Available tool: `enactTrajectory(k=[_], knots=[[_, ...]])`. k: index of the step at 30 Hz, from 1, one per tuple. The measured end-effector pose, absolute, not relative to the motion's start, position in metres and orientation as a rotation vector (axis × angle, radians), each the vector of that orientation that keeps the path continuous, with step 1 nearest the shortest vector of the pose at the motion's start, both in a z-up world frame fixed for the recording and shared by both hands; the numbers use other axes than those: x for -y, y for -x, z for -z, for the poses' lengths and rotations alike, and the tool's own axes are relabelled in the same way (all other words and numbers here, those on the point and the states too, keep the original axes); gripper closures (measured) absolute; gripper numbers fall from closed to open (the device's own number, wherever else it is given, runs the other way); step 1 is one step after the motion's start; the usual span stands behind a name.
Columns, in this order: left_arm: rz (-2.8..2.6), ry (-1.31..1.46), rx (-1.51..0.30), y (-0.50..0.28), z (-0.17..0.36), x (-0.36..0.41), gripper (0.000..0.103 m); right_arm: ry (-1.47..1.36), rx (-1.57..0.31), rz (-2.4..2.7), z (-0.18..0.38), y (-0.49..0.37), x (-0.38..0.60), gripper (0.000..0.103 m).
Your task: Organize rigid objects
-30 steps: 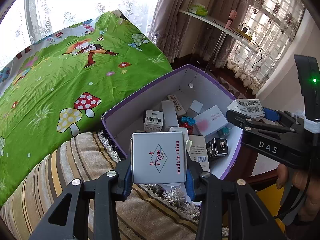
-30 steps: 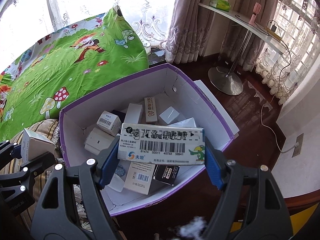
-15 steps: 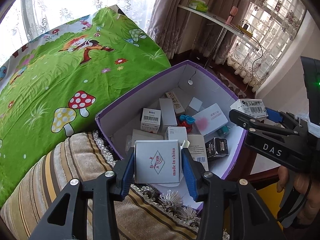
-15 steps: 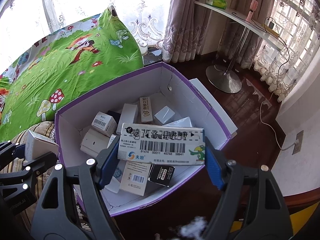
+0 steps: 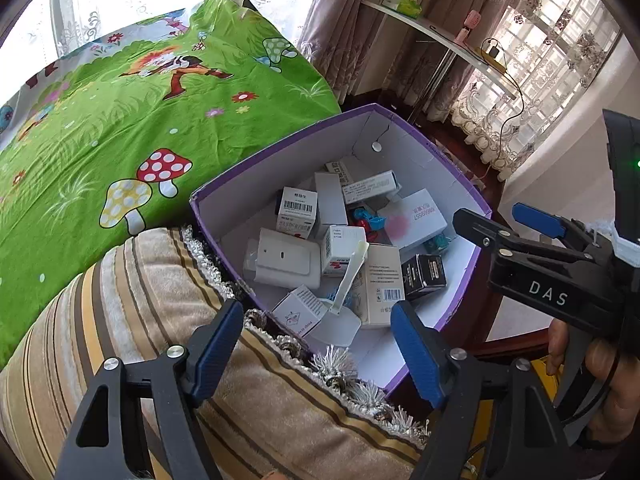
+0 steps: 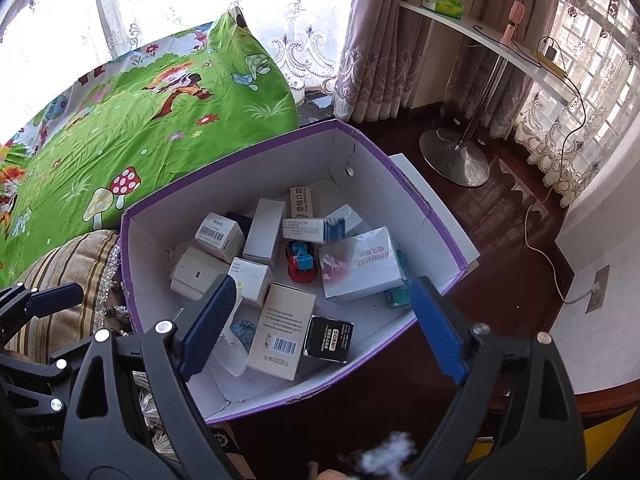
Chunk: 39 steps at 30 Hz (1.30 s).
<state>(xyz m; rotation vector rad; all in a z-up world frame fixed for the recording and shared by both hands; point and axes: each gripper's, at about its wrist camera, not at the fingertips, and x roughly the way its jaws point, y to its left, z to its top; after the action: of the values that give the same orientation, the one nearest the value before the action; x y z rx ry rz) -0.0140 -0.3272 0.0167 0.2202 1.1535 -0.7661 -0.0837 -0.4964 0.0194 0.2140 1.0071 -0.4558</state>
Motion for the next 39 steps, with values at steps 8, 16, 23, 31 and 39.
enactTrajectory(k=[8,16,23,31,39], knots=[[0.722,-0.28,-1.139,0.023,-0.016,0.325,0.014,-0.206,-1.032,0.45,-0.017,0.099,0.488,0.012],[0.737,-0.268,-1.143,0.02,-0.014,0.322,0.012,-0.209,-1.024,0.441,-0.019,0.096,0.487,0.012],[0.749,-0.267,-1.145,0.021,-0.014,0.323,0.011,-0.219,-1.033,0.434,-0.016,0.096,0.487,0.012],[0.755,-0.265,-1.146,0.021,-0.014,0.323,0.01,-0.219,-1.034,0.432,-0.016,0.096,0.487,0.012],[0.756,-0.264,-1.146,0.021,-0.014,0.324,0.01,-0.221,-1.039,0.428,-0.015,0.096,0.487,0.012]])
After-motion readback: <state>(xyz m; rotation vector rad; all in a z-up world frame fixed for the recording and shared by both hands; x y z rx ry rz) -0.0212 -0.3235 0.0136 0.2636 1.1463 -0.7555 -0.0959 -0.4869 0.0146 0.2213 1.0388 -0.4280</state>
